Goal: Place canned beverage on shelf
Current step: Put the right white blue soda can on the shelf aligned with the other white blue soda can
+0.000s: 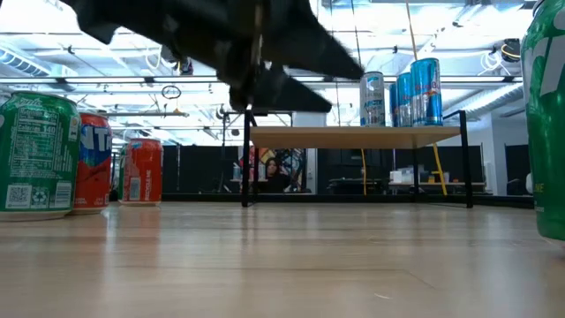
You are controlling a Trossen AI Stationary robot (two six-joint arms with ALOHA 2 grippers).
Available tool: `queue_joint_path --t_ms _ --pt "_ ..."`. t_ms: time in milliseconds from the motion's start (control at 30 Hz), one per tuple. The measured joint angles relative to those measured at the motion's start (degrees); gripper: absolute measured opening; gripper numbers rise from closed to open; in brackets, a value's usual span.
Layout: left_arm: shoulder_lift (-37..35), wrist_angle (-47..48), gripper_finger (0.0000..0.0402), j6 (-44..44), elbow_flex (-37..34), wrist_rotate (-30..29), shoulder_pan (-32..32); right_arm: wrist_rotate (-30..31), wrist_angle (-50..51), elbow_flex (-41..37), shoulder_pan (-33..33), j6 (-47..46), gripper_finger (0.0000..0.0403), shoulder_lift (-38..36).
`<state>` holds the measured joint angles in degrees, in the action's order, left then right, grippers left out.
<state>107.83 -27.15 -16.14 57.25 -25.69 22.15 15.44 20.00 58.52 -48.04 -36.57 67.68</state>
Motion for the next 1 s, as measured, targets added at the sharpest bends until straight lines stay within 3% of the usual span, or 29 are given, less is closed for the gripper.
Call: queue_joint_path --t_ms 267,667,833,1000 --pt "0.0 -2.4 0.0357 -1.9 0.0 -1.8 4.4 -0.2 0.1 0.0 -3.9 5.6 0.0260 3.6" --pt "0.0 -2.4 0.0357 -4.6 0.0 -10.5 8.4 -2.9 1.7 0.0 -5.2 6.7 0.0348 11.4" --pt "0.0 -2.3 0.0357 -4.6 0.0 -11.7 8.7 -3.4 2.4 0.0 -5.2 4.5 0.0341 12.0" --pt "0.0 -2.3 0.0357 -4.6 0.0 -12.2 8.2 -3.2 3.6 0.0 -4.8 4.3 0.0307 12.0"
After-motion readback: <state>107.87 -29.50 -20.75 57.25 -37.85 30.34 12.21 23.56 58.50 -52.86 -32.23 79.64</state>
